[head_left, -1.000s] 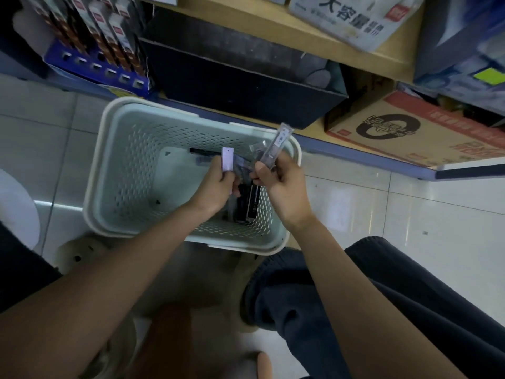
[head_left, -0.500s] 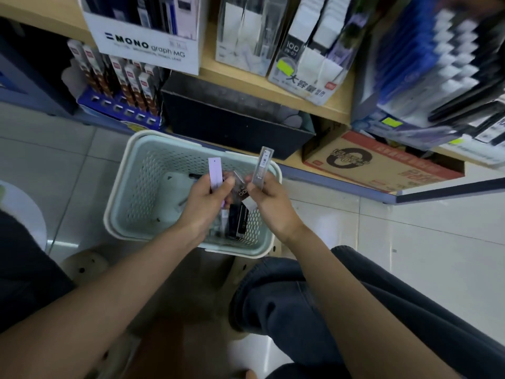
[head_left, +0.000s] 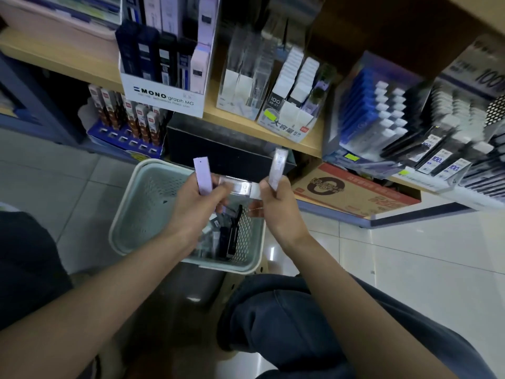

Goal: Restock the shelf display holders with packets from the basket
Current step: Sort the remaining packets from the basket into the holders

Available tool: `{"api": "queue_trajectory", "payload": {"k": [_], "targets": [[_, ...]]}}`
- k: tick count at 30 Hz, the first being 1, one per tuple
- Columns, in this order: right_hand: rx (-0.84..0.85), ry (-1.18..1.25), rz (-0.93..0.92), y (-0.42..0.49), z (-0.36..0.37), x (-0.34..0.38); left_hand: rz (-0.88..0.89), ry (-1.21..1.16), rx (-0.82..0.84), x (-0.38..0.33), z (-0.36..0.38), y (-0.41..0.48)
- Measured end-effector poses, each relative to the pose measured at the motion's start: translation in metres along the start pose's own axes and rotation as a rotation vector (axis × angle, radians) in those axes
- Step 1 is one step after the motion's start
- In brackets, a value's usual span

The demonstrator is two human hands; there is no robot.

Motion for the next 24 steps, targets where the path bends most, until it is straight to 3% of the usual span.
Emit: {"api": "queue_trajectory", "payload": {"k": [3, 7, 11, 18, 24], "targets": [[-0.009, -0.177, -0.107, 0.0, -0.008, 0.011, -0.012, 0.171, 0.094, -0.022, -0.006, -0.007], [-0.001, -0.222, -0.163, -0.001, -0.016, 0.03, -0.03, 0.295, 0.231, -0.051, -0.012, -0.013], [-0.09, -0.191, -0.187, 0.006, -0.027, 0.053, -0.006, 0.301, 0.217, -0.072, -0.018, -0.006], [-0.075, -0.216, -0.304, 0.024, -0.035, 0.083, 0.019, 0.241, 0.171, -0.103, -0.028, 0.014], [-0.375, -0.424, -0.471, 0.048, -0.035, 0.103, 0.03, 0.174, 0.122, -0.113, -0.032, 0.028]]}}
Point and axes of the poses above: each hand's wrist, its own y-axis towards the middle knuckle, its own z-axis out of the palm, x = y × z, the point moved 1 cm from there along y, towards the middle knuckle, and after that the axes turned 7 degrees about -y, right-handed, at the moved point
